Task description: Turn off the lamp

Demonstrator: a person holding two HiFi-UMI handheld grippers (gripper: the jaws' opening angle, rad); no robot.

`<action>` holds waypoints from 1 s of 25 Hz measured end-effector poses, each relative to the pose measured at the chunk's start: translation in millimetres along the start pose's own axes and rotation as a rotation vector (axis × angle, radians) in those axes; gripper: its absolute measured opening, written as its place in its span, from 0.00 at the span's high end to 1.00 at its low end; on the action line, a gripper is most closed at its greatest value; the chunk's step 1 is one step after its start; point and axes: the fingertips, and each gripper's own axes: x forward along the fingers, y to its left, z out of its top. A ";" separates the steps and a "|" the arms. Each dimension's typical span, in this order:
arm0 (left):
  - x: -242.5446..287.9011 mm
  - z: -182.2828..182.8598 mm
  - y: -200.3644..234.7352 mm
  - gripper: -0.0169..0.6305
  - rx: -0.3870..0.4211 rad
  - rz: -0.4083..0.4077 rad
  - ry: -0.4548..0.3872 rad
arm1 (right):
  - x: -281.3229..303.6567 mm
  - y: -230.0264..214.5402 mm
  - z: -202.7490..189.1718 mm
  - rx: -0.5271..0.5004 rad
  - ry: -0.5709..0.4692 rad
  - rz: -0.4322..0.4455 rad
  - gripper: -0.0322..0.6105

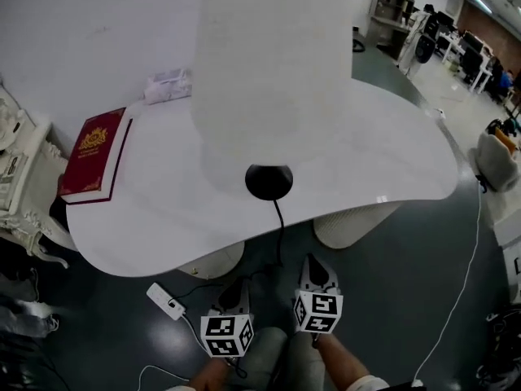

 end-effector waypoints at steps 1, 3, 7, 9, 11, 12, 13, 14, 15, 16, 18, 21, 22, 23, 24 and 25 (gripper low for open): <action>-8.9 13.9 -4.8 0.96 0.007 -0.004 0.009 | -11.4 2.4 16.5 0.004 0.005 -0.004 0.95; -27.3 46.1 -16.7 0.96 0.020 -0.014 0.013 | -34.4 6.3 52.2 0.003 0.007 -0.014 0.95; -68.3 122.0 -43.6 0.96 0.039 -0.043 -0.003 | -80.5 14.5 130.8 0.004 0.013 -0.027 0.95; -86.8 161.9 -55.1 0.96 0.046 -0.057 -0.014 | -102.2 19.4 174.5 0.004 0.007 -0.036 0.95; -105.2 198.5 -63.9 0.96 0.052 -0.066 -0.024 | -122.5 26.4 215.2 -0.001 -0.005 -0.039 0.95; -114.0 215.3 -67.3 0.96 0.054 -0.068 -0.029 | -131.4 30.1 233.6 -0.005 -0.011 -0.039 0.95; -121.9 231.1 -70.3 0.96 0.057 -0.069 -0.036 | -139.2 33.6 250.8 -0.010 -0.017 -0.038 0.95; -128.8 245.5 -73.1 0.96 0.058 -0.070 -0.042 | -146.1 36.5 266.6 -0.014 -0.023 -0.037 0.95; -134.9 258.3 -75.9 0.96 0.059 -0.072 -0.048 | -152.6 39.2 280.7 -0.016 -0.028 -0.037 0.95; -140.1 269.3 -78.7 0.96 0.058 -0.074 -0.053 | -158.8 41.7 293.0 -0.018 -0.034 -0.035 0.95; -147.3 287.2 -84.3 0.96 0.060 -0.080 -0.066 | -169.9 46.1 313.3 -0.021 -0.049 -0.027 0.95; -151.4 305.7 -94.7 0.96 0.069 -0.094 -0.093 | -182.4 49.6 332.3 -0.030 -0.070 -0.014 0.95; -152.1 309.2 -98.8 0.96 0.071 -0.100 -0.102 | -186.0 50.0 335.2 -0.033 -0.073 -0.011 0.95; -152.9 311.9 -103.4 0.96 0.074 -0.106 -0.112 | -189.2 50.0 337.0 -0.035 -0.077 -0.009 0.95; -153.6 314.1 -108.1 0.96 0.078 -0.112 -0.123 | -191.8 49.6 338.4 -0.038 -0.080 -0.008 0.95; -154.3 316.0 -113.0 0.96 0.082 -0.117 -0.133 | -193.7 49.0 339.6 -0.042 -0.083 -0.007 0.95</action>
